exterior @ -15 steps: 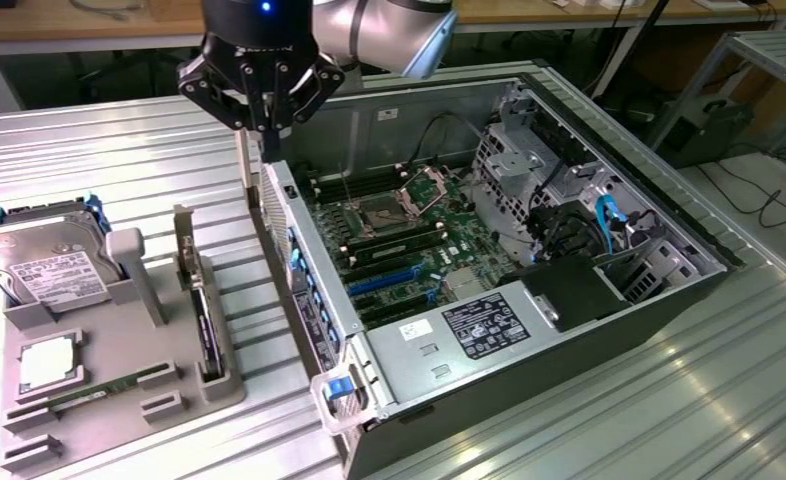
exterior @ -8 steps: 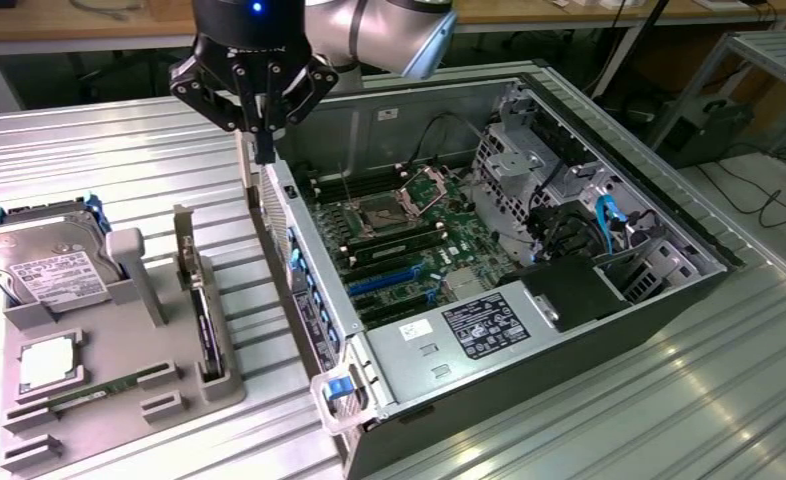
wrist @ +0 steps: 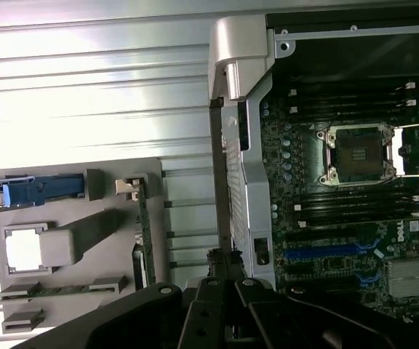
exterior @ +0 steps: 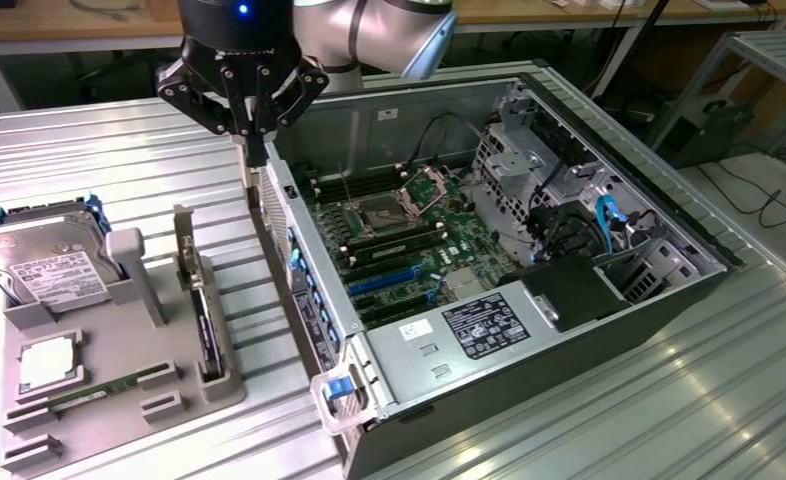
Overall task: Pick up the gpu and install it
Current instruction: 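Reach for the gpu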
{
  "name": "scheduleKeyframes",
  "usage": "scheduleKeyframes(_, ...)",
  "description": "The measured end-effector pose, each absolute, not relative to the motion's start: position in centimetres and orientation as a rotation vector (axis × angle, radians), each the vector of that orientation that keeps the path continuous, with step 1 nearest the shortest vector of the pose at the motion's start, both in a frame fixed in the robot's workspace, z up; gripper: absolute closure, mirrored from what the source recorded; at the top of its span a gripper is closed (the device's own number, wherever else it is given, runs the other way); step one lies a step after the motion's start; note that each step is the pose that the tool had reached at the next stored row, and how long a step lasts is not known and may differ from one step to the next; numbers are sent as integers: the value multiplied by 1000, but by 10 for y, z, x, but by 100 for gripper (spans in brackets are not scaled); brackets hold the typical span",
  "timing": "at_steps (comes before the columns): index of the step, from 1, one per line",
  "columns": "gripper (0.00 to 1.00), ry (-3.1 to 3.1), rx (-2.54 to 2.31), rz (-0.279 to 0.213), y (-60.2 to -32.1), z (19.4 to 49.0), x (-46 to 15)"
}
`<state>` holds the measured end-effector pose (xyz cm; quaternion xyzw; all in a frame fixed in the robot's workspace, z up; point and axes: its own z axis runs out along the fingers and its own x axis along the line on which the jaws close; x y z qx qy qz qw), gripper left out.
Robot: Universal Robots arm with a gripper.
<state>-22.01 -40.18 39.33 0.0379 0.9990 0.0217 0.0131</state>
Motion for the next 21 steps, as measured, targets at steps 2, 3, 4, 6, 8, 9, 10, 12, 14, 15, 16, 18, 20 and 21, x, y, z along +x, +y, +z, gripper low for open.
scheduleKeyframes(2,89,3113,118,68,-402,393,-222)
scheduleKeyframes(3,89,3113,118,68,-402,393,-222)
scheduleKeyframes(4,89,3113,118,68,-403,393,-223)
scheduleKeyframes(6,89,3113,118,68,-403,393,-224)
scheduleKeyframes(8,89,3113,118,68,-404,393,-226)
scheduleKeyframes(9,89,3112,118,68,-404,393,-226)
scheduleKeyframes(10,89,3113,118,68,-404,393,-227)
scheduleKeyframes(12,89,3112,118,68,-405,393,-229)
scheduleKeyframes(14,89,3112,118,68,-406,393,-230)
scheduleKeyframes(15,89,3112,118,68,-406,393,-231)
scheduleKeyframes(16,89,3113,118,68,-406,393,-232)
scheduleKeyframes(18,89,3112,118,68,-407,393,-233)
scheduleKeyframes(20,89,3113,118,68,-408,393,-234)
scheduleKeyframes(21,89,3112,118,68,-409,393,-237)
